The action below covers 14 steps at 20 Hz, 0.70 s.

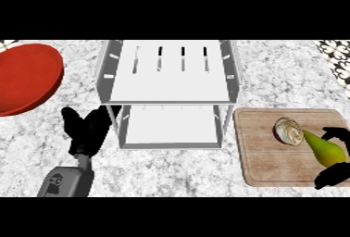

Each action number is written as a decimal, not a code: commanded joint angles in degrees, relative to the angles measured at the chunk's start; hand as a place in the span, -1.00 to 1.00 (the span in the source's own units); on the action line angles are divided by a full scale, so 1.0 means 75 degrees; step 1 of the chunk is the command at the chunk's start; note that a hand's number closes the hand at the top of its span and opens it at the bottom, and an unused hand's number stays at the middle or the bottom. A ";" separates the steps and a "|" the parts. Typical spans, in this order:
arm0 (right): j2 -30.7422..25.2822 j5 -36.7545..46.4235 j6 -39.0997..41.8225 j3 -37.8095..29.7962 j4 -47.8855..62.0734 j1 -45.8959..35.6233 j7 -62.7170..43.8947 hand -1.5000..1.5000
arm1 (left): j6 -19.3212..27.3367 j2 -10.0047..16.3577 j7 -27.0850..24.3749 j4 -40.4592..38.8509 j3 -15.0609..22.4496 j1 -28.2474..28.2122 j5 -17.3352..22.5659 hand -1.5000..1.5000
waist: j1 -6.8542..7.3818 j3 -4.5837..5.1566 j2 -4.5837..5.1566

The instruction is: Pick the pear from the cutting board and place it in the tiered basket

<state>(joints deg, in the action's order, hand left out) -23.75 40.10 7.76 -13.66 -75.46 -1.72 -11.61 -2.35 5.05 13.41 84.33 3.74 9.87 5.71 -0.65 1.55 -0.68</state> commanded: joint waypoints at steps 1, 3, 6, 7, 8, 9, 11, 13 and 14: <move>0.0139 -0.0453 0.0029 -0.0303 -0.0428 -0.0061 0.0006 1.00 | -0.0262 0.0252 0.0075 -0.0292 -0.0360 0.0318 0.0248 0.00 | 0.0024 -0.0202 0.0084; 0.0888 -0.0068 -0.0406 0.0214 -0.1275 0.0348 -0.0445 1.00 | -0.0267 0.0199 0.0030 0.0145 -0.0211 -0.0171 0.0218 0.00 | 0.0049 -0.0200 0.0067; 0.1892 0.1361 -0.0783 0.1936 -0.2965 0.1512 -0.1164 1.00 | -0.0057 0.0149 0.0090 -0.0067 -0.0329 0.0015 0.0179 0.00 | -0.0116 -0.0173 0.0009; 0.1900 0.1707 -0.0620 0.2330 -0.3300 0.1777 -0.1324 1.00 | -0.0240 0.0342 0.0204 0.0182 -0.0338 -0.0116 0.0252 0.00 | -0.0080 -0.0164 -0.0035; 0.1916 0.2114 -0.0473 0.2750 -0.3604 0.2044 -0.1532 1.00 | -0.0022 0.0164 0.0197 -0.0010 -0.0258 0.0009 0.0098 0.00 | -0.0172 -0.0157 -0.0018; 0.2106 0.2391 -0.0538 0.3008 -0.4036 0.2279 -0.1836 1.00 | -0.0243 0.0375 0.0082 0.0086 -0.0363 -0.0179 0.0201 0.00 | -0.0113 -0.0161 -0.0021; 0.2403 0.2758 -0.0437 0.3641 -0.5223 0.2771 -0.2326 1.00 | -0.0200 0.0301 -0.0069 -0.0008 -0.0417 -0.0187 0.0223 0.00 | -0.0223 -0.0156 -0.0034; 0.2943 0.2918 -0.0590 0.4247 -0.6167 0.3209 -0.2745 1.00 | 0.0014 0.0166 0.0020 0.0091 -0.0316 -0.0092 0.0079 0.00 | -0.0250 -0.0171 -0.0036; 0.3070 0.2985 -0.0499 0.4501 -0.6698 0.3542 -0.3010 1.00 | -0.0003 0.0149 0.0072 0.0084 -0.0279 -0.0225 0.0084 0.00 | -0.0228 -0.0176 -0.0024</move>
<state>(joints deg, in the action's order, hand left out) -6.47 58.57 4.49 11.66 -113.54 18.38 -28.16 -3.06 6.71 14.01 84.75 1.22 9.00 6.94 -2.21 0.69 -0.99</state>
